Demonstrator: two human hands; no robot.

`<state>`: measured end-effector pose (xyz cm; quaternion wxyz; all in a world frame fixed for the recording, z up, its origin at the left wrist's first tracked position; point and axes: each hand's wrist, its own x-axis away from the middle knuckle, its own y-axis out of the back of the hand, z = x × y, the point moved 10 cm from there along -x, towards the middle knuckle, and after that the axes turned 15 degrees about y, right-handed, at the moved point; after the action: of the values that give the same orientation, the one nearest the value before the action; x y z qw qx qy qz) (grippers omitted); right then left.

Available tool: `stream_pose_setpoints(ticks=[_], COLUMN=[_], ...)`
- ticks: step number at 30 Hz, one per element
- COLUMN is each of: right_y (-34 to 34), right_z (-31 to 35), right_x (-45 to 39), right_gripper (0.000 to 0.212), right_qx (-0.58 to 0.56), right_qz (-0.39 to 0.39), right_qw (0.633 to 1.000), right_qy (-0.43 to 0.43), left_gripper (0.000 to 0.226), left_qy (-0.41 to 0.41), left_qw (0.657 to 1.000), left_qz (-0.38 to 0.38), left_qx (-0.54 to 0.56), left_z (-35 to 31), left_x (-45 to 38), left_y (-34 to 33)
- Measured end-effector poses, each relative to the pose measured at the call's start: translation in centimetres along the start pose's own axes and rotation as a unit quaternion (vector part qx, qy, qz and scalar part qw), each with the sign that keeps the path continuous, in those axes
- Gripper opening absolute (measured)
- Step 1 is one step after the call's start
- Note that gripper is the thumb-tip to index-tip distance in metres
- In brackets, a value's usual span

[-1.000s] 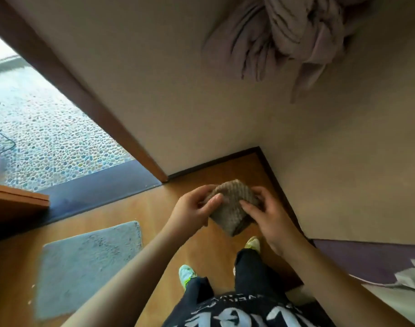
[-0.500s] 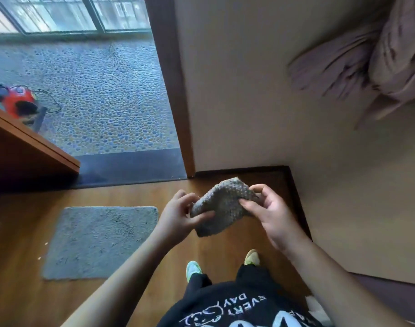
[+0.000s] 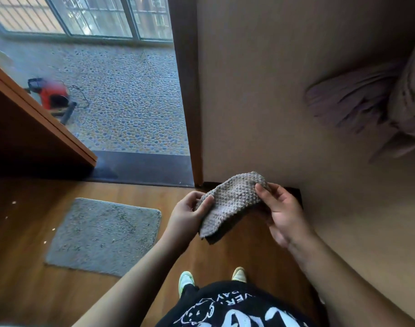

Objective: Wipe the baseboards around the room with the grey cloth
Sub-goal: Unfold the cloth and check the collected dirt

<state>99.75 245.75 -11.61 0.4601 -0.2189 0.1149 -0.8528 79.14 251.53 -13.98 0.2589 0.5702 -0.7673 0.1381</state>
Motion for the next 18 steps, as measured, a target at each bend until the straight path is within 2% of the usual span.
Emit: stream_pose_setpoints(ticks=[2,3,4,6,10,13,18], right_y=[0.0,0.0,-0.1,-0.6,-1.9,-3.1,-4.1], right_z=[0.6,1.1,1.5,2.2,2.8,2.8,2.1], right_x=[-0.3,-0.5,-0.6,-0.4,0.4,0.7,1.3], right_gripper=[0.029,0.029,0.03,0.033,0.047,0.052,0.042], right_qx=[-0.001,0.0,0.004,0.033,0.105,0.14,0.122], right_qz=[-0.007,-0.008,-0.004,0.024,0.11,0.172,0.247], right_qw=[1.0,1.0,0.999,0.998,0.986,0.972,0.958], right_qy=[0.014,0.023,0.033,0.049,0.066,0.079,0.076], left_gripper=[0.005,0.006,0.013,0.024,0.021,0.028,0.039], left_qy=[-0.009,-0.028,-0.05,-0.102,-0.213,-0.209,-0.159], left_qw=[0.996,0.99,0.983,0.976,0.973,0.977,0.987], left_qz=[-0.038,-0.06,-0.085,-0.125,-0.061,-0.04,-0.034], left_qx=[-0.075,-0.122,-0.156,-0.145,-0.069,-0.032,-0.002], left_z=[0.1,-0.2,-0.7,-2.2,-5.6,-6.6,-5.4], left_x=[0.1,0.4,0.9,2.5,5.9,6.5,6.4], left_y=[-0.4,-0.6,-0.6,-0.4,-2.8,-3.9,-3.4])
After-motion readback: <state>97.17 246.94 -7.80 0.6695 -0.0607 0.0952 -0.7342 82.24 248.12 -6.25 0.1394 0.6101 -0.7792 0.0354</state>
